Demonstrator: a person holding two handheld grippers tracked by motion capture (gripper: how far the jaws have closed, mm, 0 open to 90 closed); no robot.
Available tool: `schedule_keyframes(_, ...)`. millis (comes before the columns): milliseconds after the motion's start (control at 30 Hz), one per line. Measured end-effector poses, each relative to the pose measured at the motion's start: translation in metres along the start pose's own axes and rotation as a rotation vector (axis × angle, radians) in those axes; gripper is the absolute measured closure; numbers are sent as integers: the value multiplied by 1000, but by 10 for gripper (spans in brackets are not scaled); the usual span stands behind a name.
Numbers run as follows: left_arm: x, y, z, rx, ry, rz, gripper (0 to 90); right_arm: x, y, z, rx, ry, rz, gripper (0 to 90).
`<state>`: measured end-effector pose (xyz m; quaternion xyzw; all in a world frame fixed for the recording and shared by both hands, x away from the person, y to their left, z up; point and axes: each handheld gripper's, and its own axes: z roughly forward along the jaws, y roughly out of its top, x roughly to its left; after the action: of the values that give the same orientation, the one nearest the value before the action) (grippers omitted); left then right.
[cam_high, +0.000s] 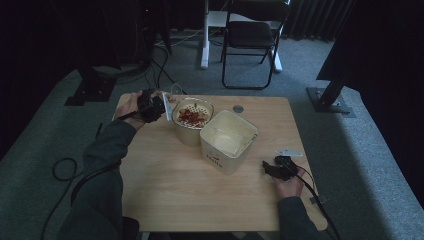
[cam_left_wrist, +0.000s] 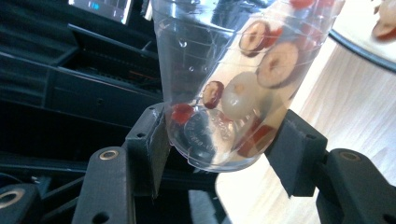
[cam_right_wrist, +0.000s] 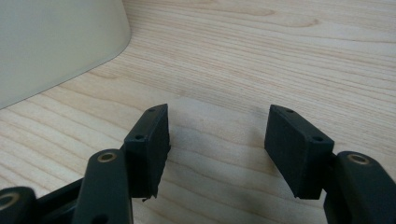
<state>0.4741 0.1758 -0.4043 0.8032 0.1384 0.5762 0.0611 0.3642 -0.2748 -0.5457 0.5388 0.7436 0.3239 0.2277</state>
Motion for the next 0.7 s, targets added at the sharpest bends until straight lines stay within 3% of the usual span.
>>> schedule_keyframes(167, 0, 6, 0, 22, 28, 116, 429, 0, -3, 0, -24, 1, -2, 388)
schedule_keyframes(433, 11, 23, -2, 37, 58, 247, 430, 0, -4, 0, -32, 8, -10, 372)
schedule_keyframes(533, 11, 31, -3, 45, 87, 334, 430, 0, -4, 0, -32, 8, -10, 371)
schedule_keyframes(567, 11, 31, -3, 45, 87, 334, 430, 0, -4, 0, -32, 8, -10, 371)
schedule_keyframes(600, 11, 35, -4, 49, 108, 390, 430, 0, -4, 0, -32, 8, -10, 372)
schedule_keyframes(700, 13, 39, -6, 54, 128, 446, 430, 0, -4, 0, -32, 9, -9, 372)
